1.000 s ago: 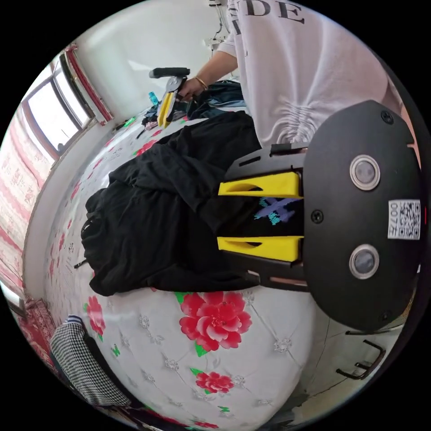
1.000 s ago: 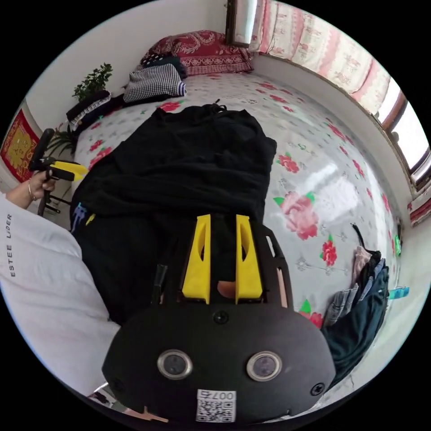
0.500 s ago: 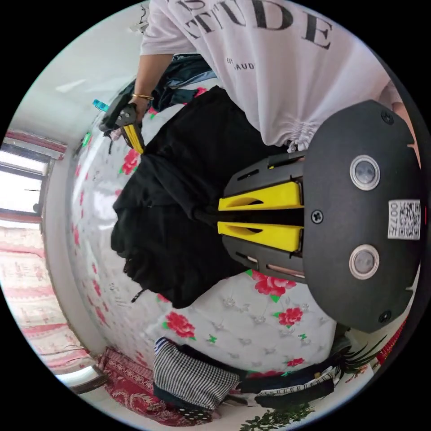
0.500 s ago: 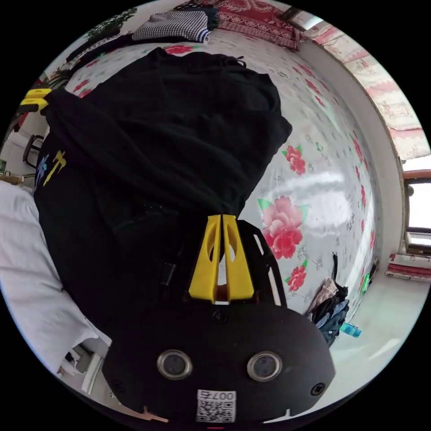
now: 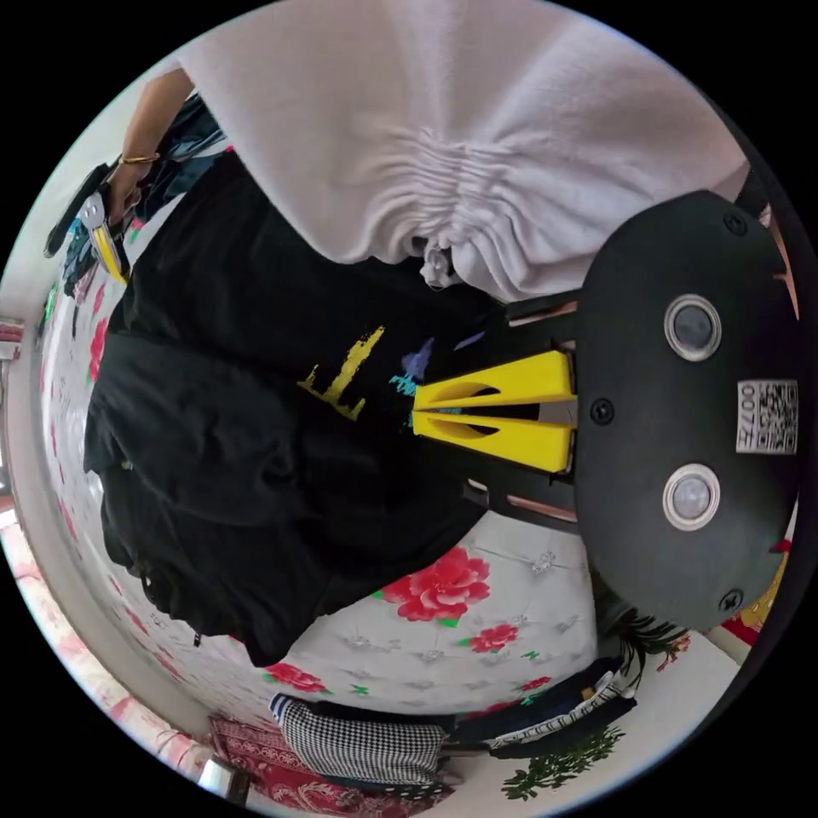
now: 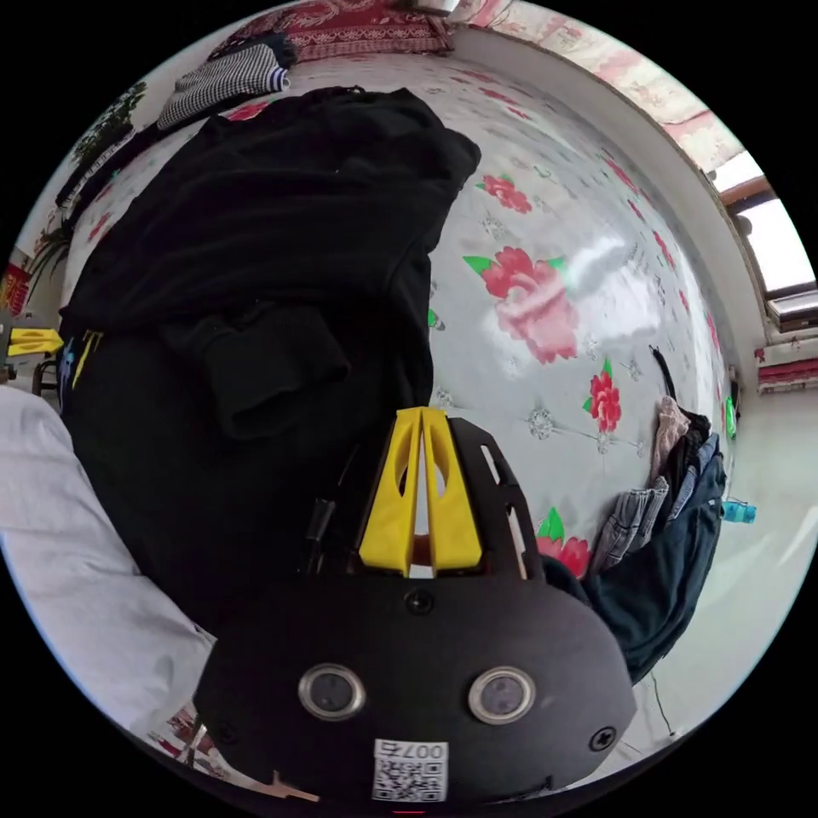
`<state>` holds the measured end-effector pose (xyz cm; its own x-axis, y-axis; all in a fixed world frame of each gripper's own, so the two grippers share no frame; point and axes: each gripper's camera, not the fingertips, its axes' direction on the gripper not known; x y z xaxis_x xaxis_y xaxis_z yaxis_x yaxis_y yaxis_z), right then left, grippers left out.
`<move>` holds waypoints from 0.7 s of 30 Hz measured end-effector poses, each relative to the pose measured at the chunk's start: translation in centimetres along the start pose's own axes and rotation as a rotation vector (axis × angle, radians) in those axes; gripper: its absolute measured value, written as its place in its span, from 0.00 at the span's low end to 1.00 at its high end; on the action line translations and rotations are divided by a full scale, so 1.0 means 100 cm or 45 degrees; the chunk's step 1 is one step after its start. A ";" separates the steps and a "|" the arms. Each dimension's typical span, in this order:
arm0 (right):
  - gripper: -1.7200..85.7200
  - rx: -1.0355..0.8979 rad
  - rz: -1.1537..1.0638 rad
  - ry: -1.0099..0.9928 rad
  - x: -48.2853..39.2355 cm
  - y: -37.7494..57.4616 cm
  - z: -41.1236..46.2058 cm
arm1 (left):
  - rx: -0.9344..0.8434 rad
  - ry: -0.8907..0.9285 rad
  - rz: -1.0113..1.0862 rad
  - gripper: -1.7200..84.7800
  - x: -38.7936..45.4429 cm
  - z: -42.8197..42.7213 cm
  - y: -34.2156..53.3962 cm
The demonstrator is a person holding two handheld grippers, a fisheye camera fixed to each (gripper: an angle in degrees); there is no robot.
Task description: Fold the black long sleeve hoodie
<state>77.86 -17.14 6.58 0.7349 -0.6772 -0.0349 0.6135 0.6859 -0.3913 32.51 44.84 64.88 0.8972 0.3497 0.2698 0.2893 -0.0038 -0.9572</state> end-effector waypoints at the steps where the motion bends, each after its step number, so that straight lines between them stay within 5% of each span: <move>1: 0.02 0.036 0.015 -0.020 0.003 0.000 -0.007 | 0.056 0.009 -0.031 0.01 -0.005 -0.010 0.002; 5: 0.02 0.254 0.088 -0.200 0.017 -0.007 -0.044 | 0.295 0.162 -0.262 0.01 -0.055 -0.031 0.005; 10: 0.02 -0.097 0.032 -0.451 0.009 -0.035 0.007 | 0.320 0.355 -0.426 0.01 -0.108 -0.006 -0.004; 16: 0.04 0.260 0.110 -0.398 0.072 -0.088 -0.053 | 0.441 0.366 -0.614 0.05 -0.222 -0.002 -0.029; 21: 0.08 0.317 0.074 -0.463 0.120 -0.191 -0.062 | 0.487 0.373 -0.649 0.14 -0.323 0.009 -0.097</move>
<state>73.19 -40.04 7.89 0.7970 -0.5284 0.2926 0.5861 0.7936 -0.1631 0.45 34.47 65.39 0.7492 -0.0468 0.6607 0.6086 0.4424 -0.6587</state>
